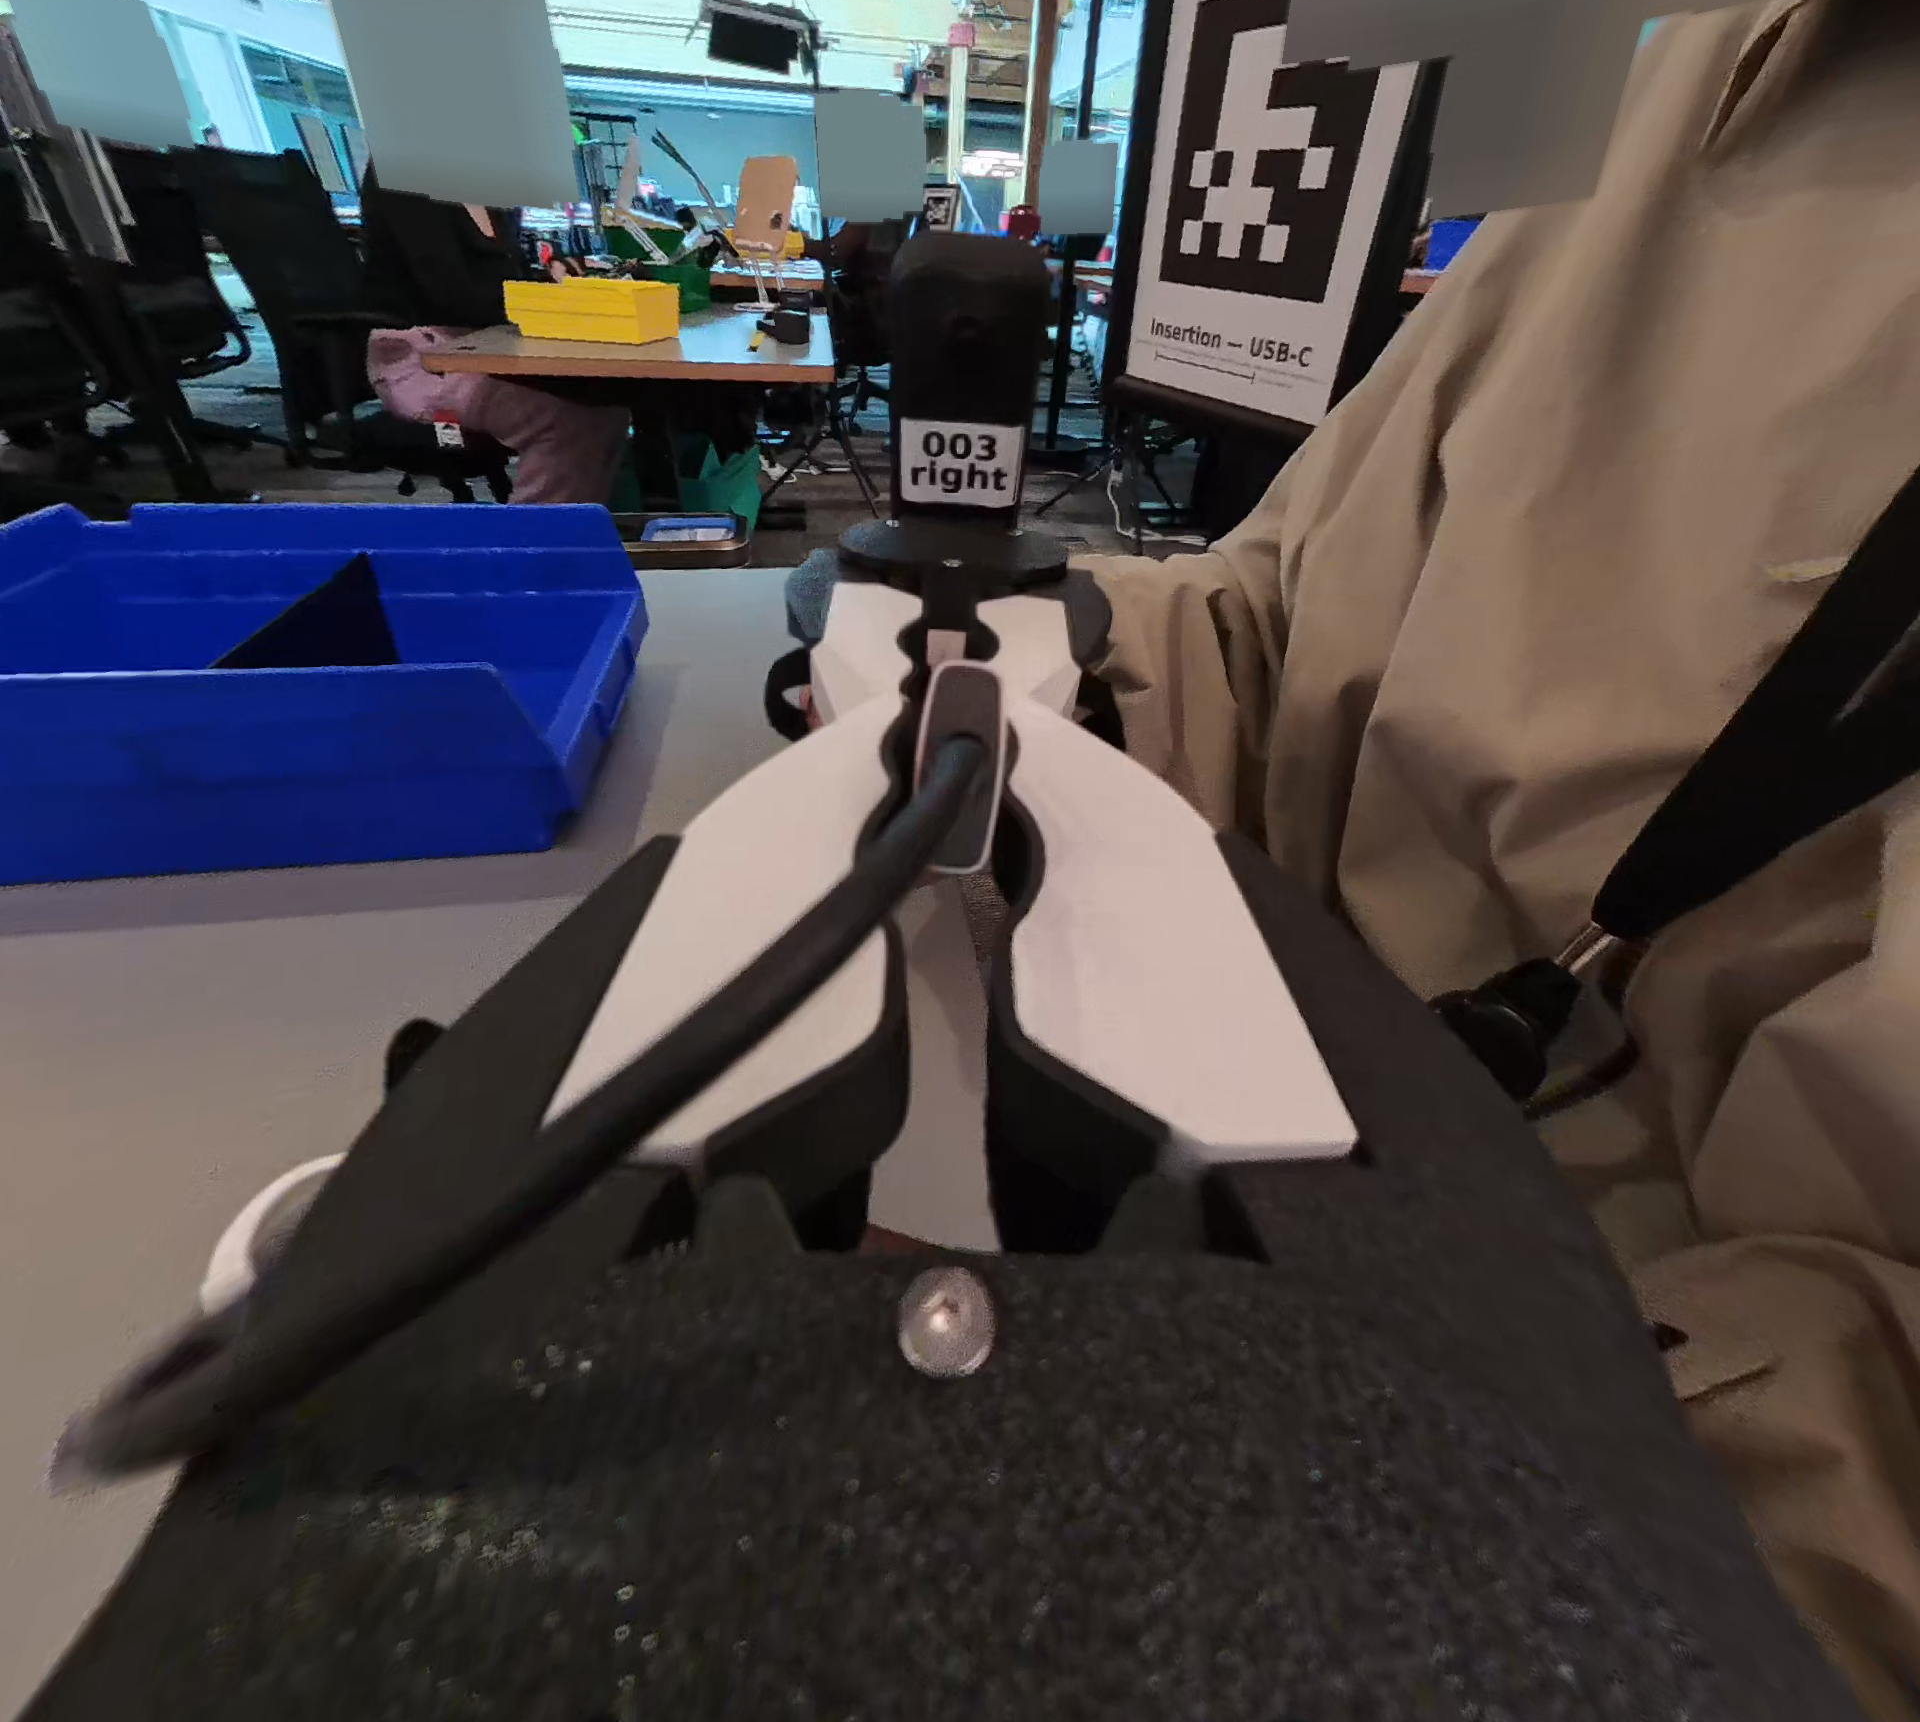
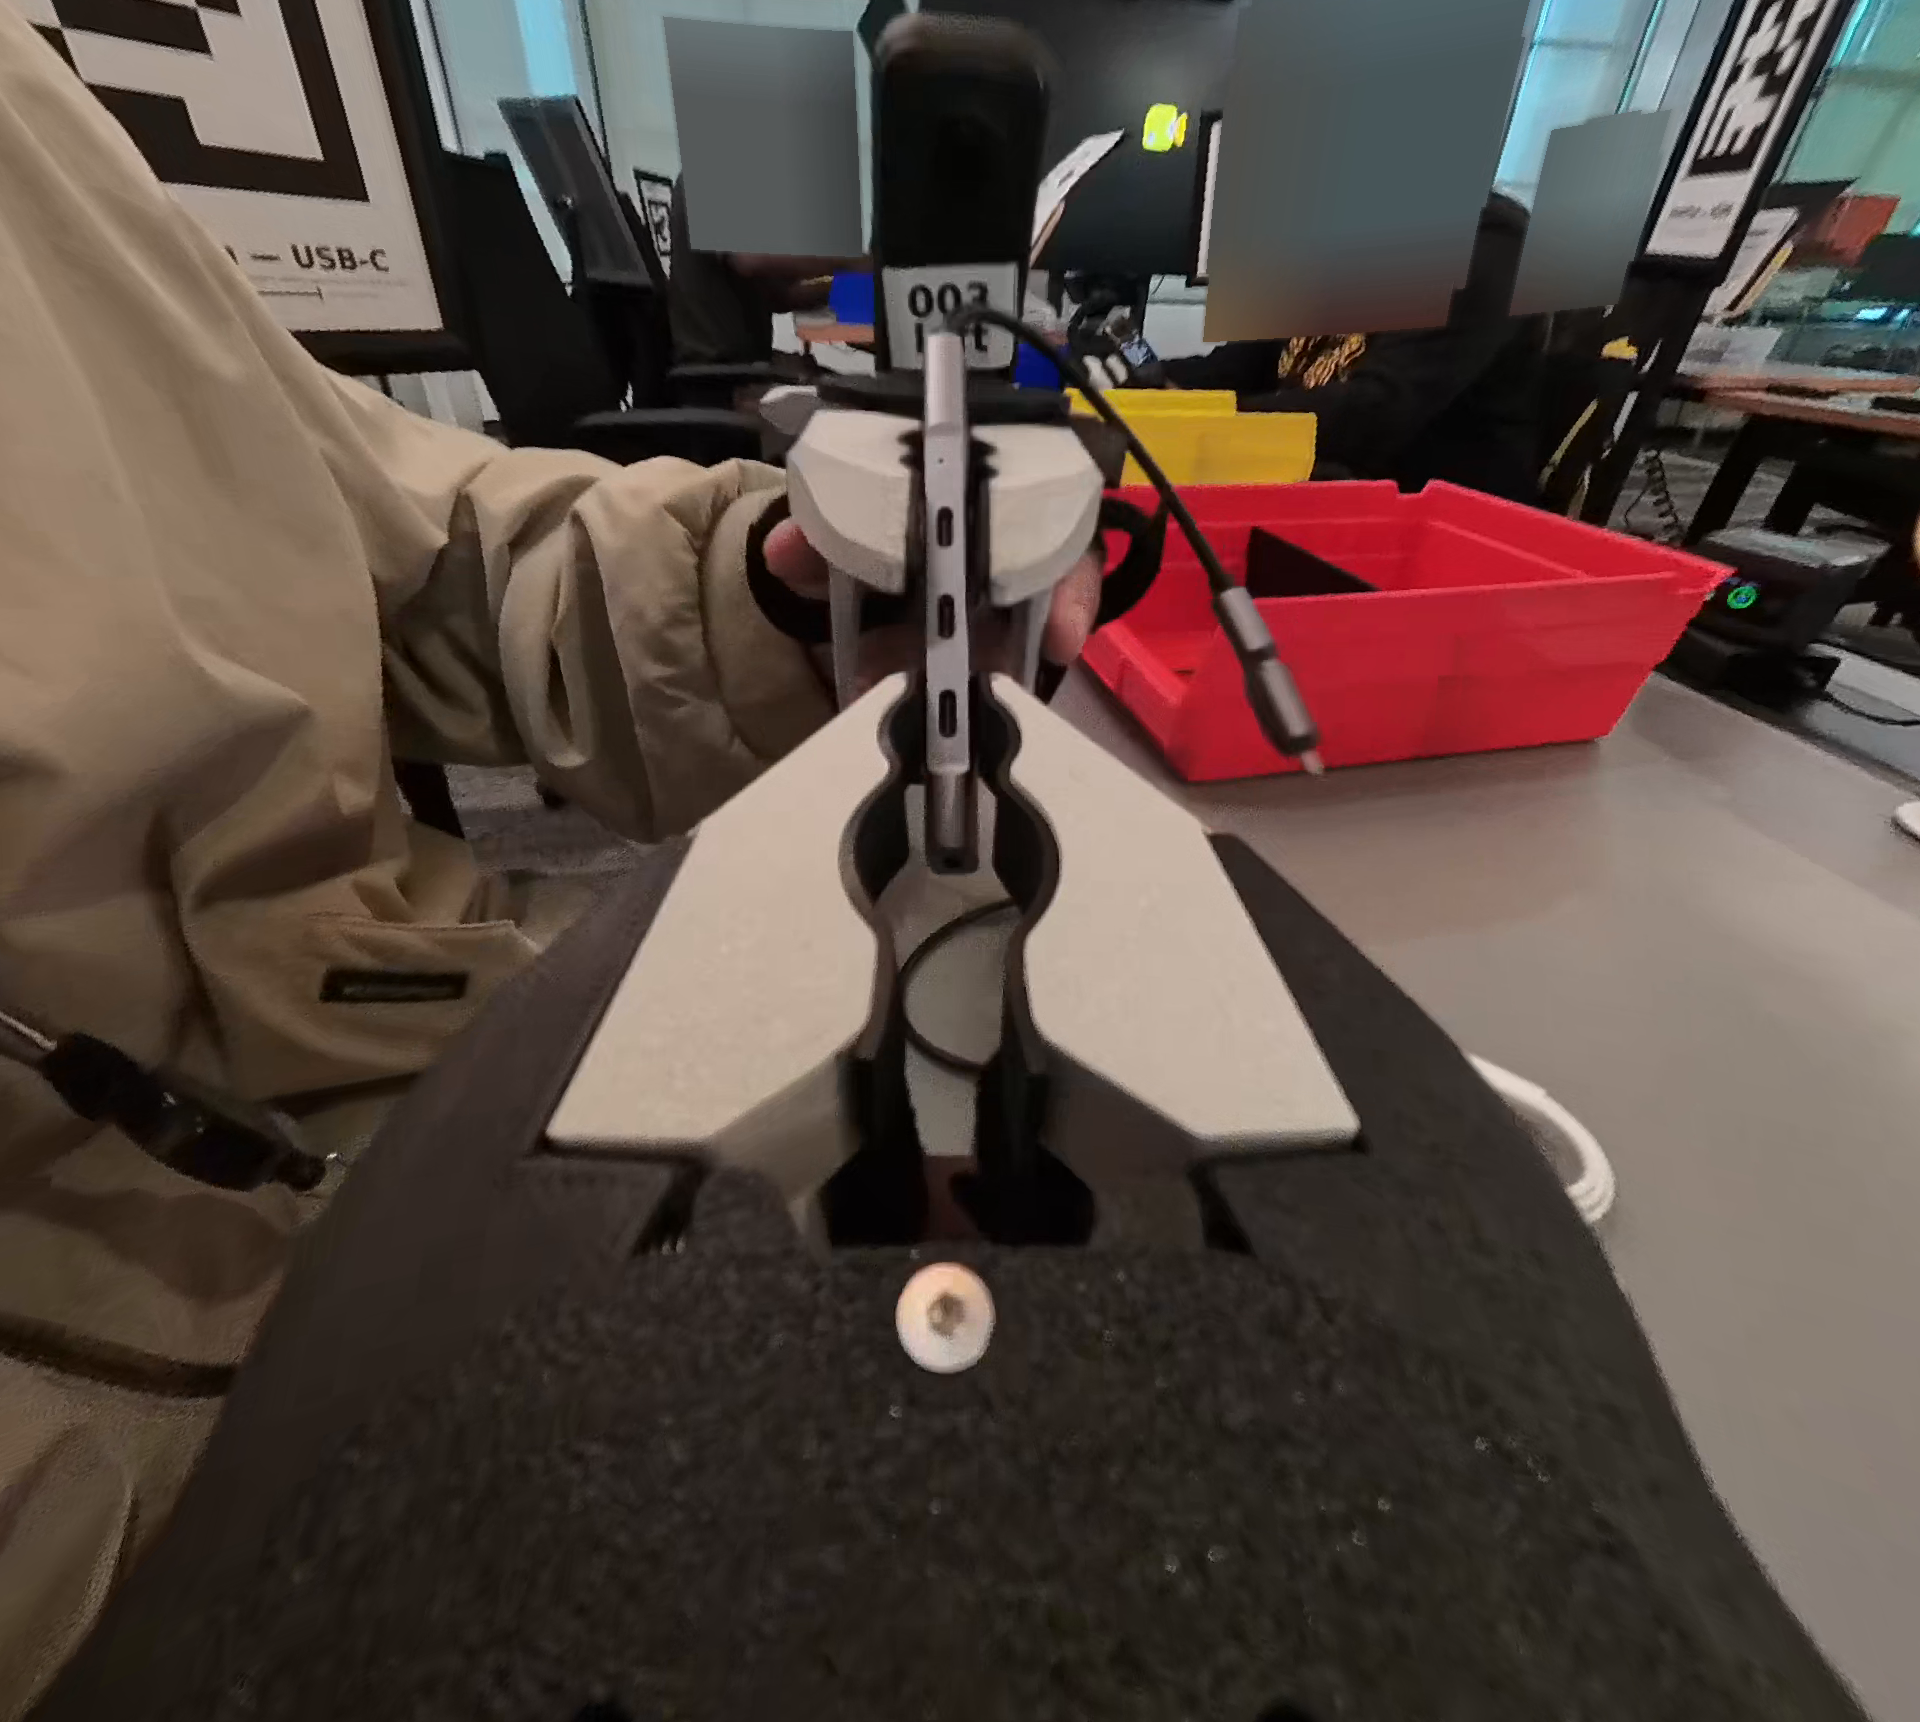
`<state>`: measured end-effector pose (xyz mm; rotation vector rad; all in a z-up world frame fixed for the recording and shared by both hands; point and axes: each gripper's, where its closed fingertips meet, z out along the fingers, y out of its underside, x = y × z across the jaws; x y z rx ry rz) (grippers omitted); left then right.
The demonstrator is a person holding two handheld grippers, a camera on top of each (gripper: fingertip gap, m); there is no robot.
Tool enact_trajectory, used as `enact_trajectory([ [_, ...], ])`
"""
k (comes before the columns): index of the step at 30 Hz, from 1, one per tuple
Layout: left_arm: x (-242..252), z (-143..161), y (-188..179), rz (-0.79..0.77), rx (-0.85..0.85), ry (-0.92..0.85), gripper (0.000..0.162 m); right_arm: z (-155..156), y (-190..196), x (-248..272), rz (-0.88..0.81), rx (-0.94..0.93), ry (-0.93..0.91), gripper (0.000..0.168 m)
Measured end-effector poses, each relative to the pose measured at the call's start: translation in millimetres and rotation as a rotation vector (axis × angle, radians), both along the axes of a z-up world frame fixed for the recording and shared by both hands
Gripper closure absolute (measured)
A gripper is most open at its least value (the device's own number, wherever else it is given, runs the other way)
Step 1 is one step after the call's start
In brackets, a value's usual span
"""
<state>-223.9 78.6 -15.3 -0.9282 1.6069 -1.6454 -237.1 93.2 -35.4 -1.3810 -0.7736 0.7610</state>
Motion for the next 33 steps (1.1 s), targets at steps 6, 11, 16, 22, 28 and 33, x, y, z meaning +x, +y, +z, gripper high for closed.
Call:
enact_trajectory([
  [6,-0.1,-14.8,0.0,0.026,0.137,0.054,0.152,-8.7,-2.1,0.2,0.024,-0.038,-0.04,0.161],
  [11,-2.7,-27.9,-1.9,0.021,0.24,0.114,0.151,-11.4,-6.2,0.8,0.051,-0.057,-0.069,0.161],
  [16,-1.8,-31.6,0.3,0.064,0.284,0.126,0.152,-16.0,-3.8,-0.1,0.026,-0.049,-0.096,0.161],
  [22,1.5,-16.3,4.7,0.136,0.317,-0.014,0.152,-7.2,1.4,11.3,-0.028,-0.003,-0.069,0.157],
  [28,-1.4,-19.8,-3.0,0.075,0.278,-0.009,0.152,-15.1,-9.3,6.6,0.049,-0.035,-0.127,0.161],
  [33,2.2,-30.6,-14.6,0.053,0.341,0.019,0.153,-26.0,-12.0,-4.3,0.057,-0.048,-0.22,0.161],
])
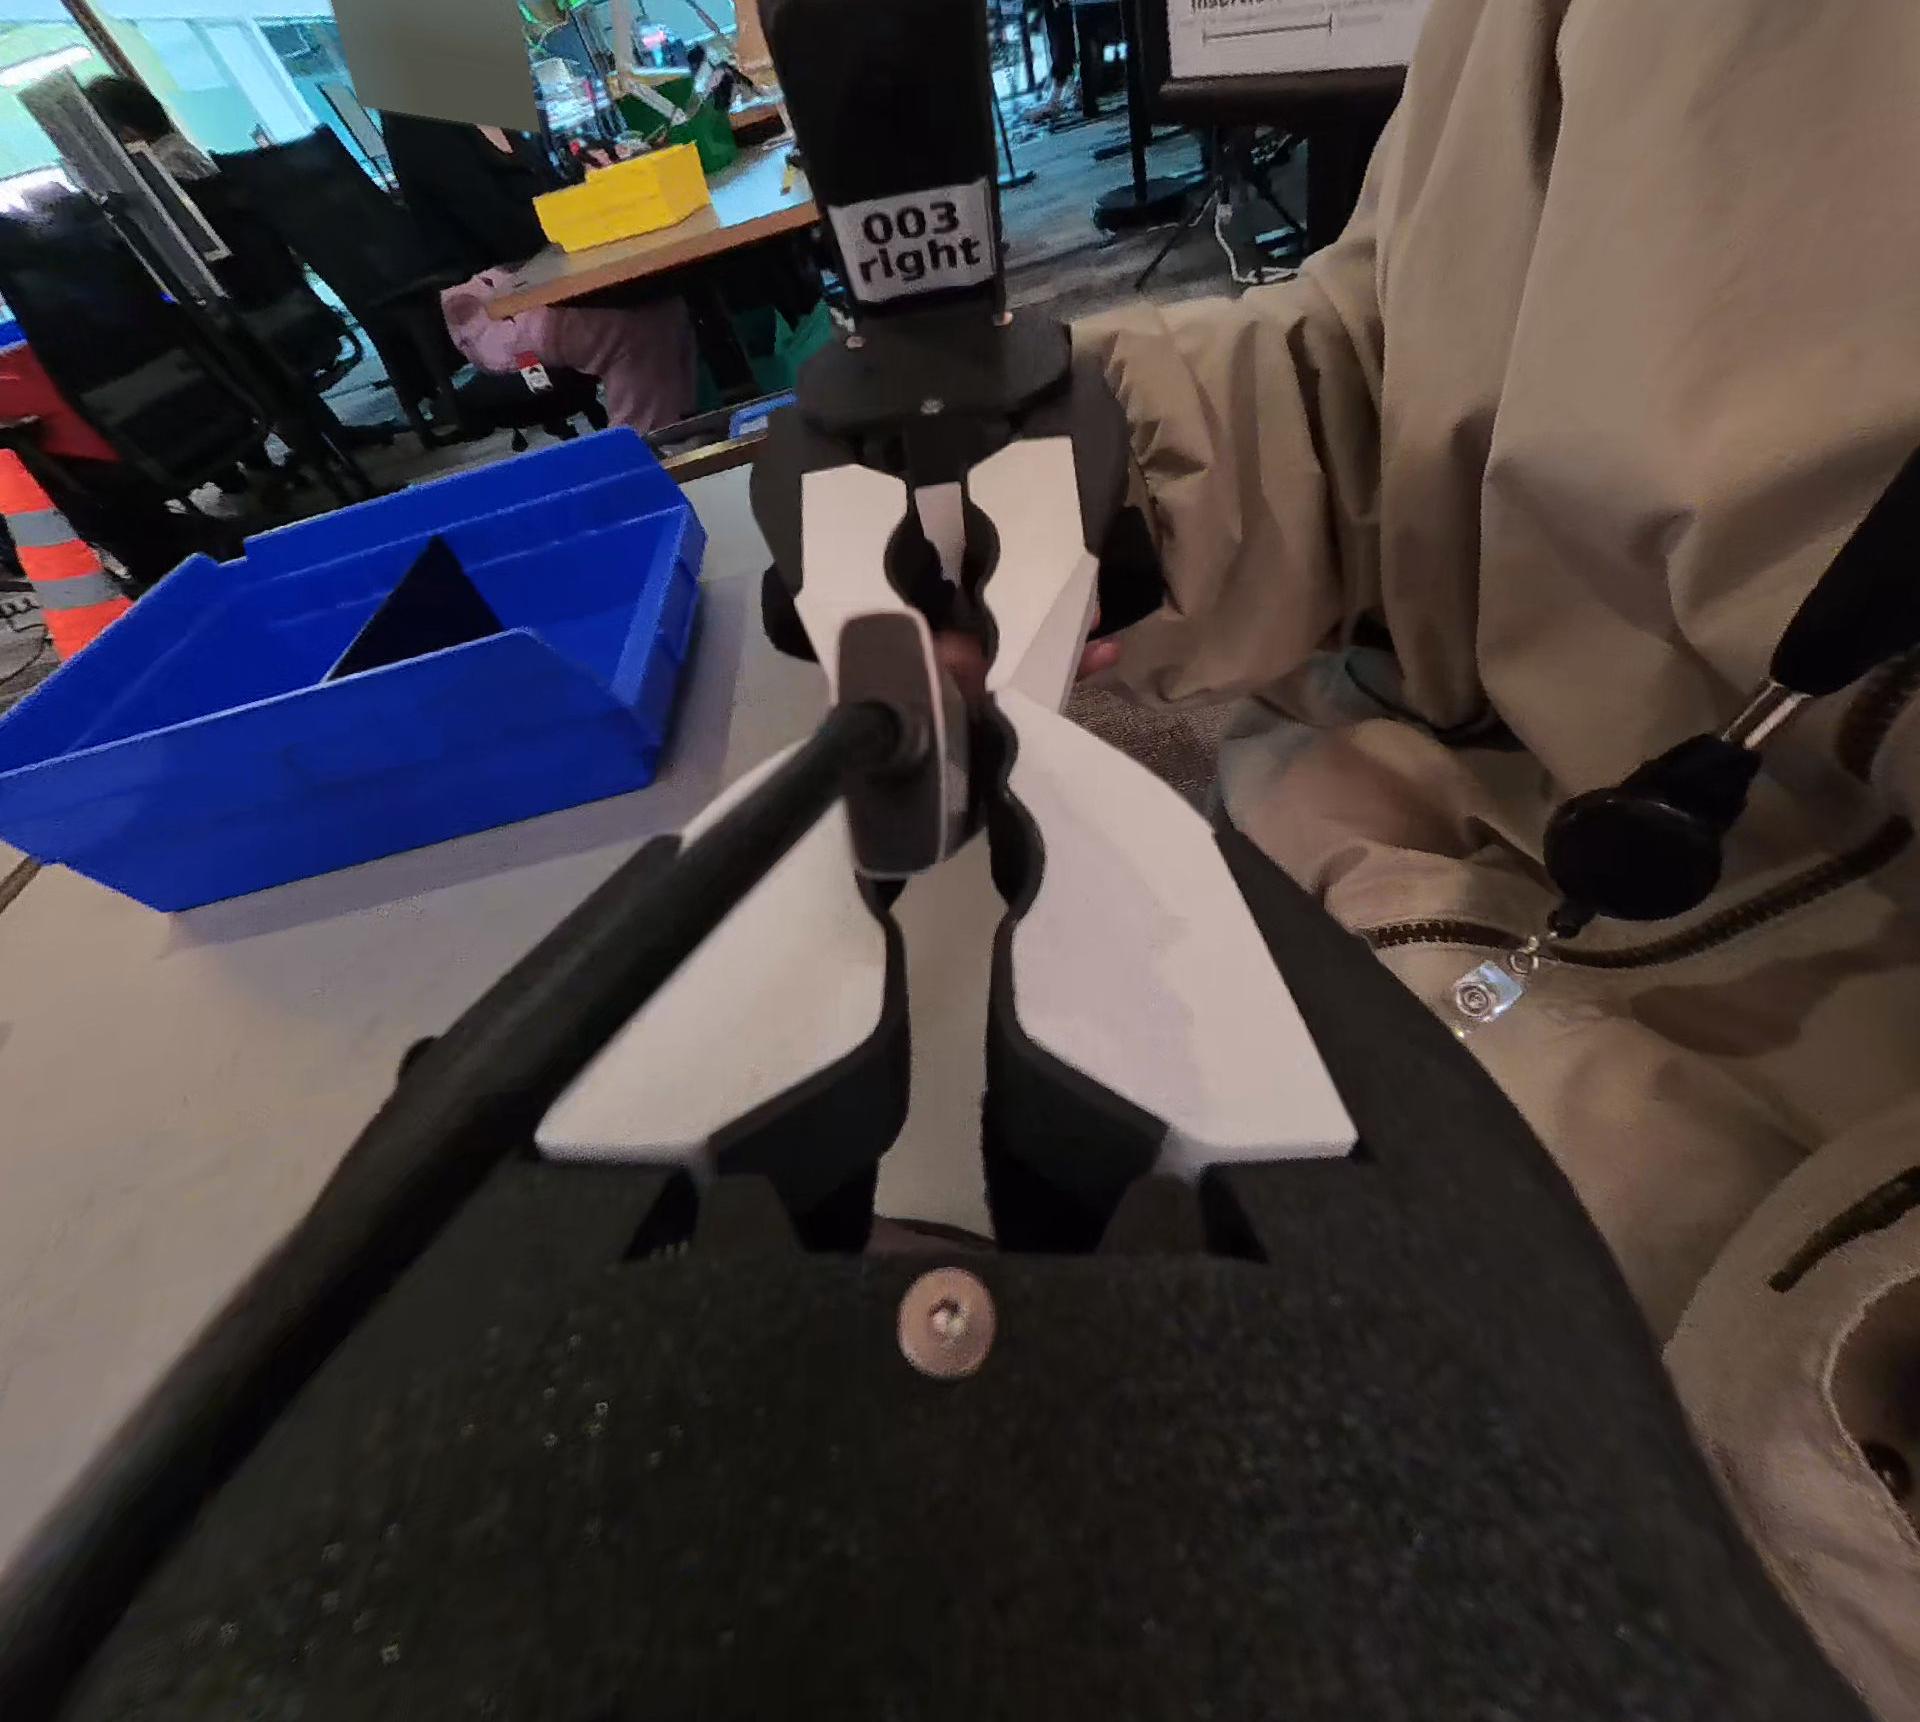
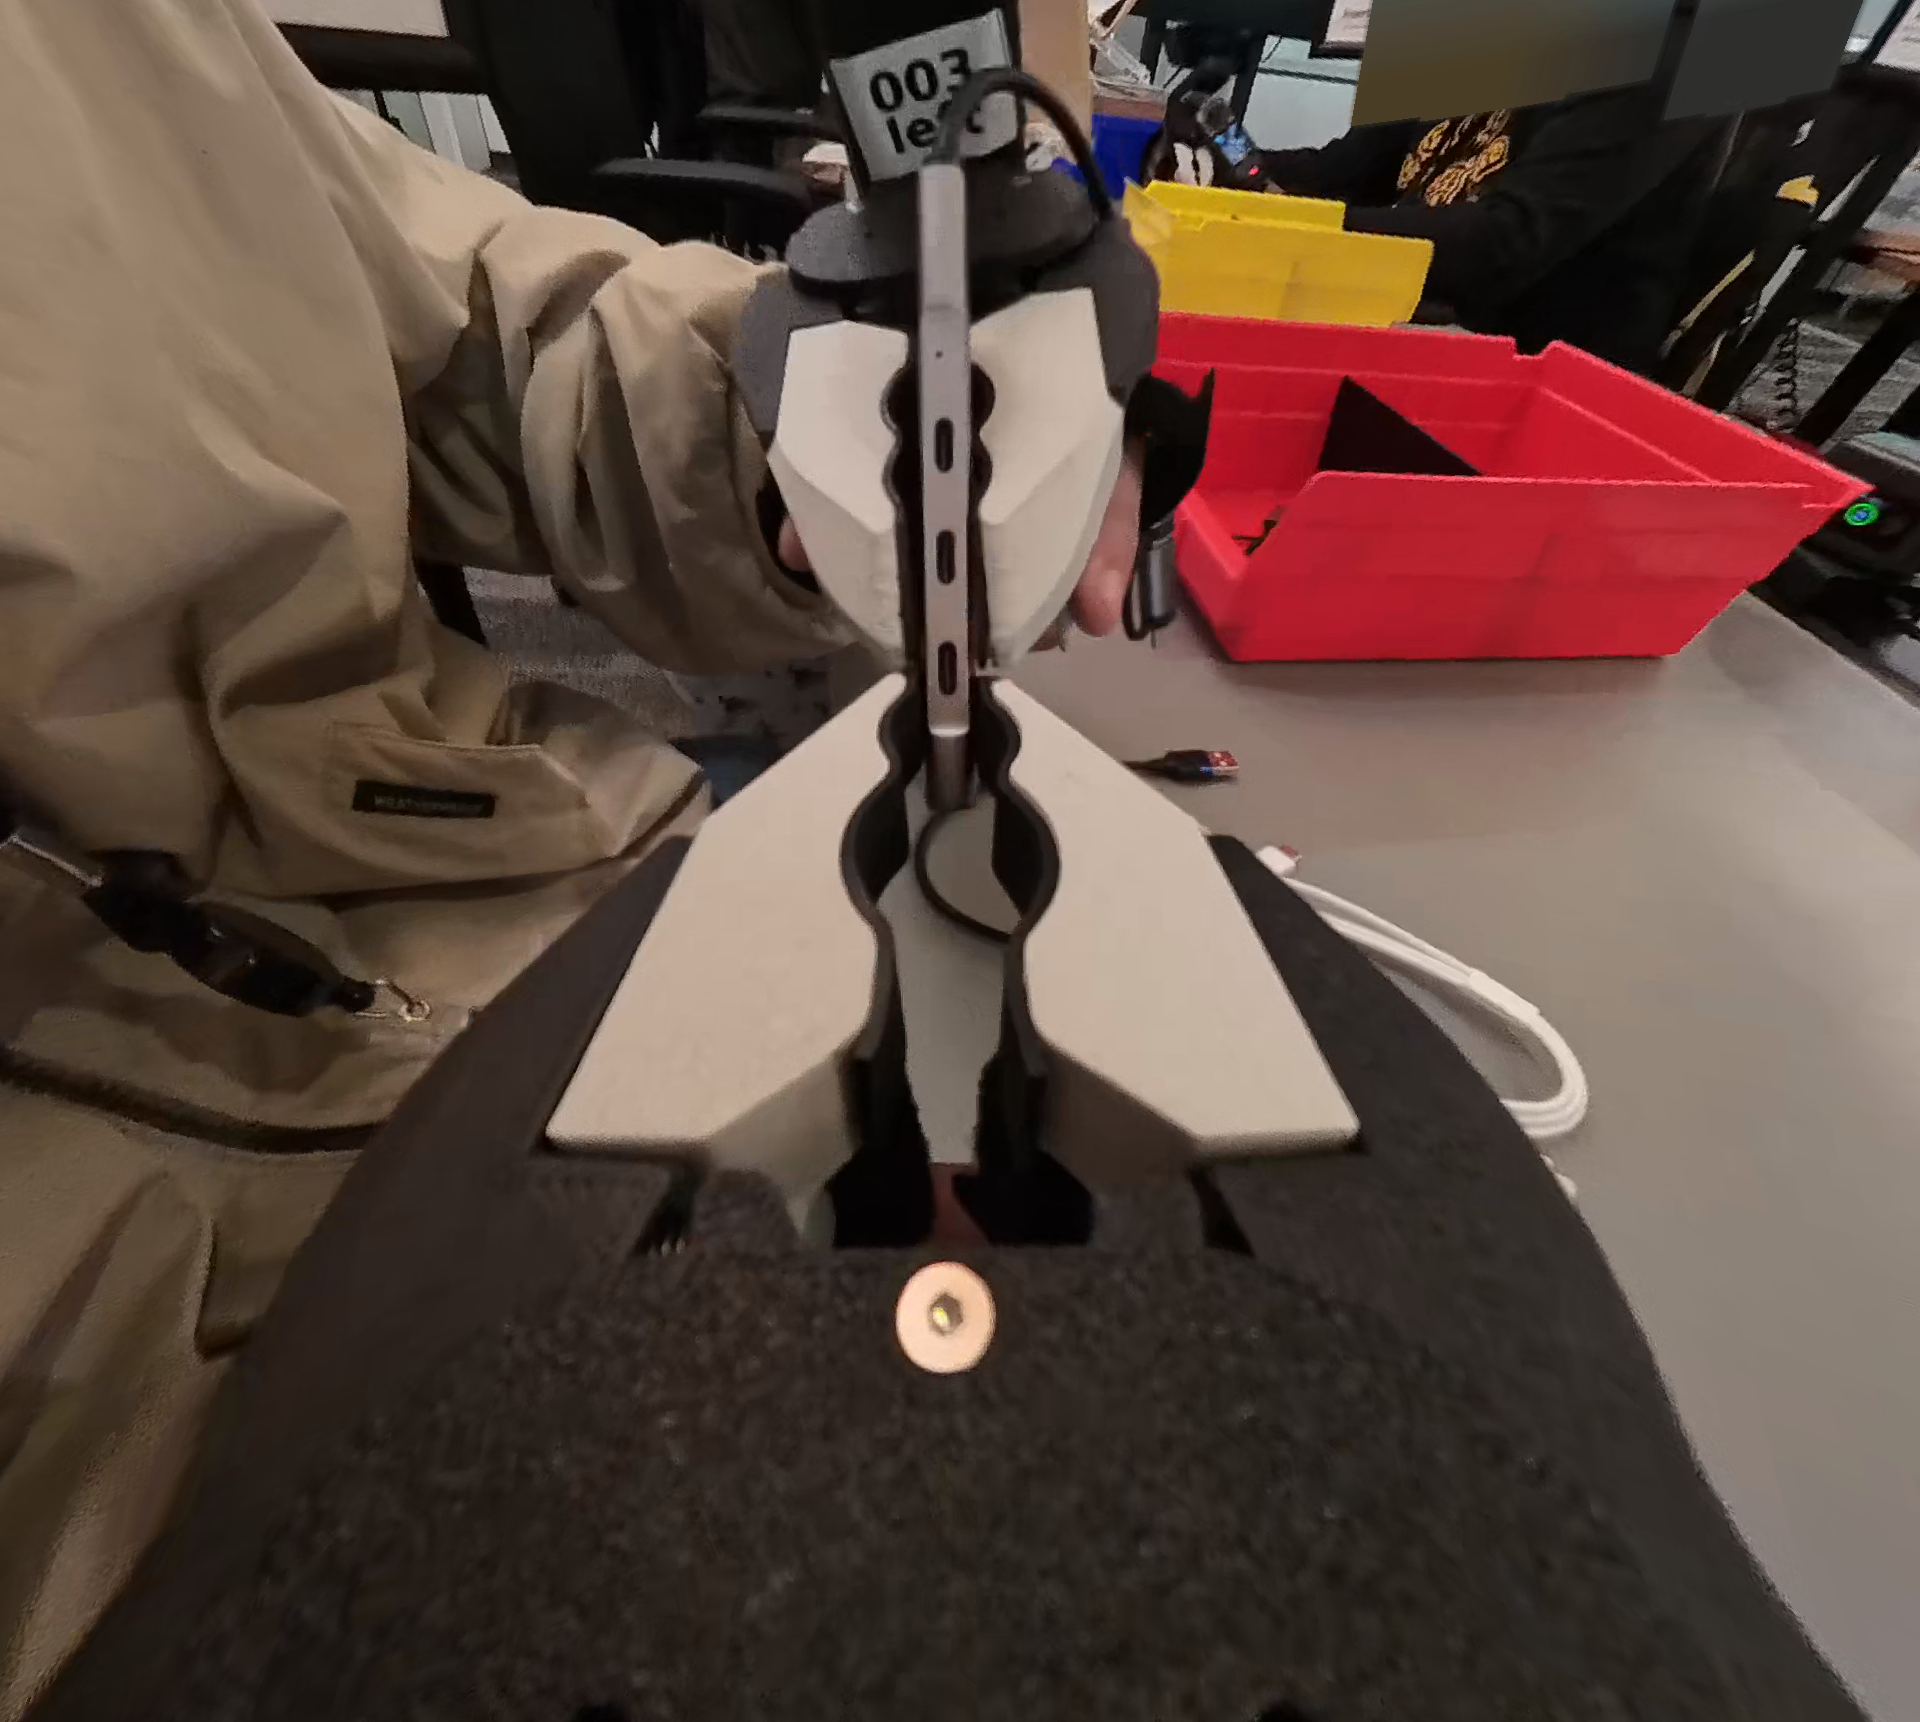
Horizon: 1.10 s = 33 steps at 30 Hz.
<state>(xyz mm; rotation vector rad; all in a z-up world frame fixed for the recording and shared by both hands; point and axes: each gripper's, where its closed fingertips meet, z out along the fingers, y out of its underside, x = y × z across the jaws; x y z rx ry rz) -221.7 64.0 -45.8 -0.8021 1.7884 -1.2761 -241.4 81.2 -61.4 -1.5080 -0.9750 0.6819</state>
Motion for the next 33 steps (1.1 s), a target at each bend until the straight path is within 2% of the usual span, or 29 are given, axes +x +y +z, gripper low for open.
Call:
enact_trajectory([
  [5,2.1,-8.4,3.9,0.006,-0.006,0.048,0.152,-7.0,4.2,4.2,-0.027,0.003,-0.05,0.161],
  [17,1.8,-40.7,5.6,0.019,0.159,0.154,0.152,-37.8,4.0,10.1,-0.042,-0.01,-0.279,0.161],
  [24,-0.3,-32.2,7.1,0.063,0.137,0.141,0.152,-29.1,4.5,9.5,-0.033,-0.022,-0.205,0.161],
  [26,-5.2,-26.2,18.1,0.137,0.173,0.117,0.151,-24.7,12.8,14.3,-0.089,0.001,-0.181,0.159],
  [28,-18.4,-11.2,45.7,0.29,0.168,0.068,0.152,-24.6,23.7,27.8,-0.17,-0.01,-0.154,0.167],
  [31,-52.6,5.8,95.6,0.577,0.177,-0.015,0.152,-35.0,43.9,43.2,-0.288,-0.135,-0.095,0.148],
  [33,-75.0,3.3,115.7,0.733,0.196,-0.038,0.152,-47.6,61.4,49.9,-0.409,-0.223,-0.081,0.14],
])
